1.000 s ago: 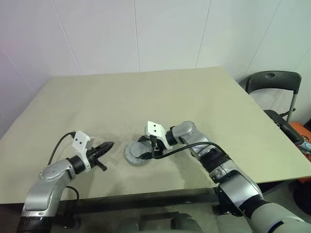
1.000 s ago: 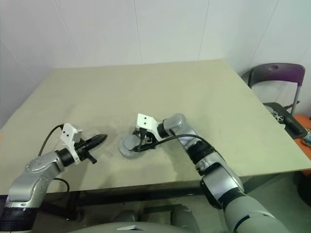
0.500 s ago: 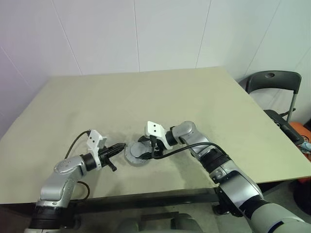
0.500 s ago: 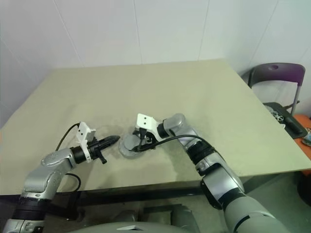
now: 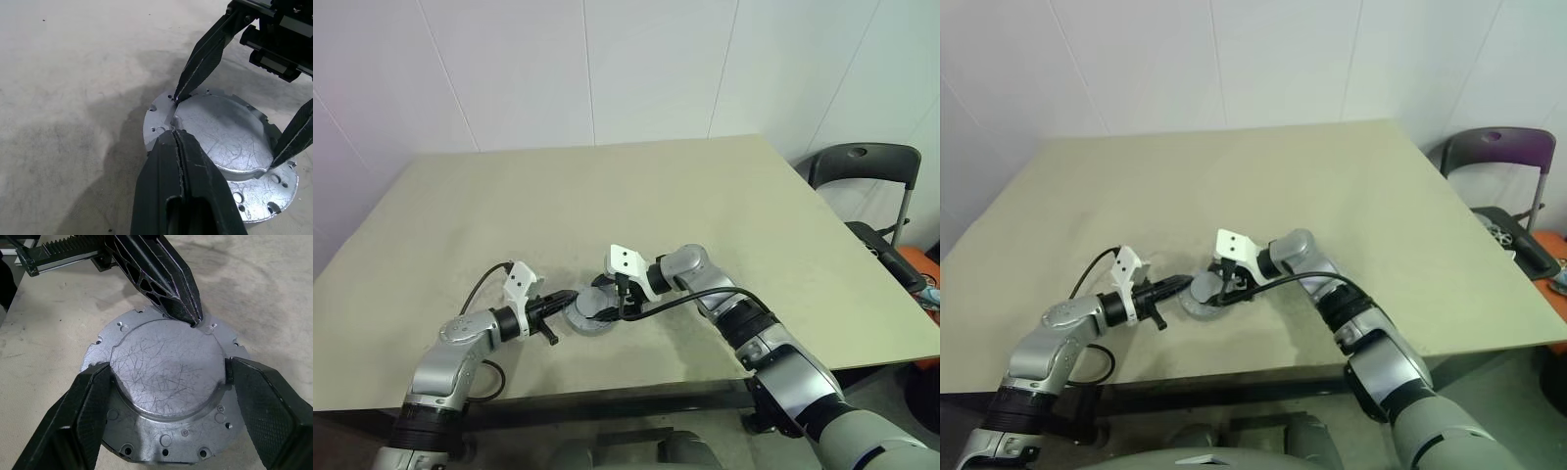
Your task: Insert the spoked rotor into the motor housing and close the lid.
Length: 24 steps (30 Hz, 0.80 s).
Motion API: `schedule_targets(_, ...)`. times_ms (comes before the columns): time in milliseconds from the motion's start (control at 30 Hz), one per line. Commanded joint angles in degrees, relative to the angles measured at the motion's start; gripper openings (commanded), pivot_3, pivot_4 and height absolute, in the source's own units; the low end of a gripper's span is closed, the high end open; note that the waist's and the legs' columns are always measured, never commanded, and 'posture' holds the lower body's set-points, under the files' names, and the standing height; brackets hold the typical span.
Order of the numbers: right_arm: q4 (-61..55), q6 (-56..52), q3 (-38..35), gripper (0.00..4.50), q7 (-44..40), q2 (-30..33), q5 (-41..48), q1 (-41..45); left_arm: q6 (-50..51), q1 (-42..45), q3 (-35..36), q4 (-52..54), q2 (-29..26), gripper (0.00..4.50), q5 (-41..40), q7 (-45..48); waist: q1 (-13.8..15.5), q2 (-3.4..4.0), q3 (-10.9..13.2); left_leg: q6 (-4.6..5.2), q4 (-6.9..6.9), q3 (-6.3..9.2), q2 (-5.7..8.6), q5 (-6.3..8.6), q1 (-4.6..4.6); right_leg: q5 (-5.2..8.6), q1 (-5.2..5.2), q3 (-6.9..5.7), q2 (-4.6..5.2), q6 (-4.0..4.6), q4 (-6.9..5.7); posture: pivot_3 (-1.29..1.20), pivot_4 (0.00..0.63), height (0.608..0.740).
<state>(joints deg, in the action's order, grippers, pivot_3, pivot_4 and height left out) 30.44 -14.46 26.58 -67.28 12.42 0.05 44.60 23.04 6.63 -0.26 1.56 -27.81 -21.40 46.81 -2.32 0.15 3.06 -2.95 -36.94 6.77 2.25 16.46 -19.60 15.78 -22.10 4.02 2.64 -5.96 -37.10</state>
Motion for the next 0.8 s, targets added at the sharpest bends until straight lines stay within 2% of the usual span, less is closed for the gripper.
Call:
schedule_targets(33,-0.1,-1.1,0.7,3.46,0.1,1.4,-2.0,-0.6,1.6,-0.8,-1.7,0.5,-1.0,0.0,1.4,0.0,0.0,0.01,0.0,0.0,0.0,0.0,0.0,0.0,0.01,0.0,0.01,0.0,0.0,0.0,0.0,0.0,0.0,0.74)
schedule_targets(100,-0.2,-1.8,0.5,4.17,-0.1,1.3,-1.6,-0.5,1.7,-1.0,-1.7,0.9,-1.0,0.0,1.4,-0.1,0.0,0.01,0.0,0.0,0.0,0.0,0.0,0.0,0.01,0.0,0.01,0.0,0.0,-0.01,0.0,0.0,0.0,0.74)
schedule_targets(167,-0.4,-2.7,-0.4,4.45,0.2,1.1,-0.9,-0.2,2.0,-1.1,-1.5,1.2,-1.0,0.0,1.2,-0.1,0.0,0.01,0.0,0.0,0.0,0.0,0.0,0.0,0.02,0.0,0.01,0.0,0.0,0.0,0.0,0.0,0.0,0.74)
schedule_targets(467,-3.6,-11.5,-8.2,4.45,-0.9,1.1,6.3,3.1,2.9,-1.2,-1.1,2.1,-1.0,0.0,0.9,-0.5,0.0,0.02,0.0,0.0,0.01,0.01,-0.01,0.0,-0.01,0.0,-0.01,0.0,0.0,0.0,0.0,0.0,0.0,0.74)
schedule_targets(633,-4.0,-22.7,-10.4,4.45,-3.9,4.2,10.1,3.9,3.2,-1.2,-0.7,2.6,-1.7,0.0,0.8,-0.2,0.0,0.03,0.0,0.0,0.02,0.03,-0.01,0.0,-0.19,-0.01,-0.06,0.0,0.0,0.0,0.0,0.0,0.0,0.74)
schedule_targets(800,-5.9,-34.3,-12.5,4.45,-3.6,5.5,14.2,3.7,3.5,-1.5,-0.3,3.1,-2.1,0.0,0.6,-0.3,-0.2,0.05,0.0,0.0,0.06,0.02,-0.02,0.0,-0.42,-0.02,-0.29,0.0,-0.01,-0.01,-0.02,0.0,0.0,0.74)
